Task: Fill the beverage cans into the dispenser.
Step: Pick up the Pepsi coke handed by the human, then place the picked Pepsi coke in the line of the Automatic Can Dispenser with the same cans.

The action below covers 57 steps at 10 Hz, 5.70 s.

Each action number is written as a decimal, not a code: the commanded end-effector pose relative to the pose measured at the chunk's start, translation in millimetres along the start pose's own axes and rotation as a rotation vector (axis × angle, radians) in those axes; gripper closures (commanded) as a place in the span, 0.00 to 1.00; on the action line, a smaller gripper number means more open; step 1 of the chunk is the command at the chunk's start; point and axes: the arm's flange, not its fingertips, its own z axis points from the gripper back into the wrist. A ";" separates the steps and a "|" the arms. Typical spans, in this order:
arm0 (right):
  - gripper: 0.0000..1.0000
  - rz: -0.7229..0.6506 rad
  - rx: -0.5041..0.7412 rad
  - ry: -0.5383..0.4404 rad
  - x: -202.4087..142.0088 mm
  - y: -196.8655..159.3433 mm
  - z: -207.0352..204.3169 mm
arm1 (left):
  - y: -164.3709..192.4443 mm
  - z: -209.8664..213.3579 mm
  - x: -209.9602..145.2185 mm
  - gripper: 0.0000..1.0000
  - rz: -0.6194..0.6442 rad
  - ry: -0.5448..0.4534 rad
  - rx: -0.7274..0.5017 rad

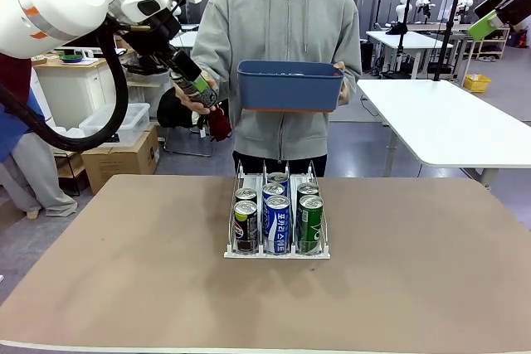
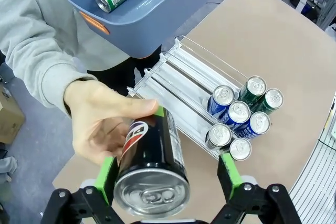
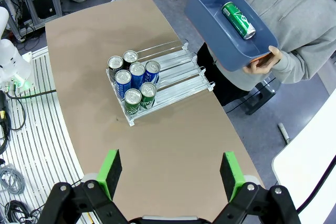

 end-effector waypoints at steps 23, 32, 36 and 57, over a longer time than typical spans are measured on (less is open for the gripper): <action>0.00 0.006 0.002 0.001 -0.6 -0.3 -1.2 | 7.1 10.2 -1.8 1.00 0.080 -0.016 0.031; 0.00 0.006 0.002 0.001 -0.6 -0.3 -1.2 | 7.1 10.2 -1.8 1.00 0.080 -0.016 0.031; 0.00 0.006 0.002 0.001 -0.6 -0.3 -1.2 | -0.5 2.9 -4.3 0.42 0.106 0.037 -0.018; 0.00 0.006 0.002 0.001 -0.6 -0.3 -1.2 | -206.9 -33.7 -65.8 0.42 0.251 0.185 0.173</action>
